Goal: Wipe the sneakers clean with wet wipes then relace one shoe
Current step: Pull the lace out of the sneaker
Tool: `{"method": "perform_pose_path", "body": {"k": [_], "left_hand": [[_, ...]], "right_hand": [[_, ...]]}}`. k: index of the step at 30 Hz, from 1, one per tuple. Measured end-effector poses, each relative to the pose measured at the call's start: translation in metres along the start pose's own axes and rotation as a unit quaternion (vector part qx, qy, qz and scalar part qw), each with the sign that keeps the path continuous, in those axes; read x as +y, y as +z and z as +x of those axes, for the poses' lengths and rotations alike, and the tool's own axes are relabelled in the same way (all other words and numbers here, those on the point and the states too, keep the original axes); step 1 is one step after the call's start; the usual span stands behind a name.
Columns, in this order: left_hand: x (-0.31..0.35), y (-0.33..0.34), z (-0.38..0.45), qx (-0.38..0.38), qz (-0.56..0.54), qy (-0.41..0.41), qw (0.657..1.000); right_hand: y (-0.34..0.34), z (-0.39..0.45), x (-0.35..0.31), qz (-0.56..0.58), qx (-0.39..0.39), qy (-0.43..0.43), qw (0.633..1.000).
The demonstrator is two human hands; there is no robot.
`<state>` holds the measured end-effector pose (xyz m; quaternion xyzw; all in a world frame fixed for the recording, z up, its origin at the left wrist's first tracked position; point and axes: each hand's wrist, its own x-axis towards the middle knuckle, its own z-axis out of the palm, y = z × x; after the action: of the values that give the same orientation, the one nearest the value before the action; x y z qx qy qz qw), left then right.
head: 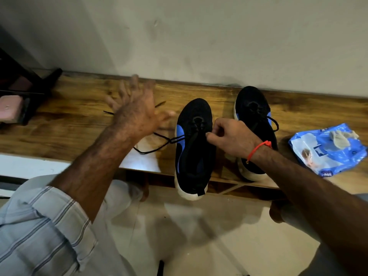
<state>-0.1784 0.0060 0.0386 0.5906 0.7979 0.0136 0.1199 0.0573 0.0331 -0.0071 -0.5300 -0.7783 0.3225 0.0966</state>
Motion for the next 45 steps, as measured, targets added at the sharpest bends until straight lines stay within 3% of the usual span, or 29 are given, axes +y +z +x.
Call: {"method": "perform_pose_path", "body": {"k": [3, 7, 13, 20, 23, 27, 30, 32, 34, 38, 40, 42, 44, 45], "left_hand": [[0.019, 0.013, -0.015, -0.053, -0.017, 0.063, 0.996], [0.036, 0.025, -0.025, -0.091, 0.042, 0.109, 0.989], [0.033, 0.036, -0.022, -0.102, 0.066, 0.082, 0.989], [0.036, 0.043, -0.019, -0.143, 0.035, 0.062, 0.987], [0.037, 0.040, -0.020, -0.155, -0.017, 0.072, 0.985], [0.034, 0.039, -0.023, -0.144, 0.003, 0.081, 0.986], [0.033, 0.037, -0.023, -0.128, 0.046, 0.079, 0.988], [0.032, 0.036, -0.023, -0.113, 0.049, 0.078, 0.989], [0.032, 0.037, -0.023, -0.096, 0.038, 0.083, 0.991], [0.036, 0.040, -0.022, -0.092, 0.033, 0.099, 0.990], [0.037, 0.041, -0.022, -0.091, 0.037, 0.104, 0.990], [0.037, 0.041, -0.023, -0.087, 0.038, 0.107, 0.990], [0.036, 0.040, -0.024, -0.088, 0.040, 0.112, 0.989], [0.034, 0.039, -0.024, -0.091, 0.041, 0.115, 0.988]], "right_hand": [[0.002, 0.000, 0.000, 0.026, 0.007, -0.027, 0.999], [0.004, 0.002, 0.000, 0.026, 0.009, -0.100, 0.995], [0.005, 0.004, -0.001, -0.003, -0.040, -0.109, 0.993], [0.006, 0.009, 0.000, -0.063, -0.083, -0.061, 0.993], [0.011, 0.006, -0.003, -0.076, -0.063, -0.058, 0.993], [0.021, 0.003, -0.006, -0.141, -0.012, -0.122, 0.982], [0.010, 0.011, -0.006, -0.013, 0.059, -0.042, 0.997], [-0.008, 0.020, 0.003, 0.127, 0.110, 0.072, 0.983], [-0.017, 0.022, 0.013, 0.178, 0.129, 0.112, 0.969], [-0.007, 0.007, 0.000, 0.095, 0.045, -0.035, 0.994], [0.003, 0.003, -0.003, -0.065, 0.016, -0.131, 0.989], [0.009, 0.004, -0.001, -0.210, 0.016, -0.149, 0.966], [0.009, 0.007, -0.002, -0.198, 0.028, -0.146, 0.969], [0.005, 0.007, -0.004, -0.124, 0.043, -0.137, 0.982]]}}
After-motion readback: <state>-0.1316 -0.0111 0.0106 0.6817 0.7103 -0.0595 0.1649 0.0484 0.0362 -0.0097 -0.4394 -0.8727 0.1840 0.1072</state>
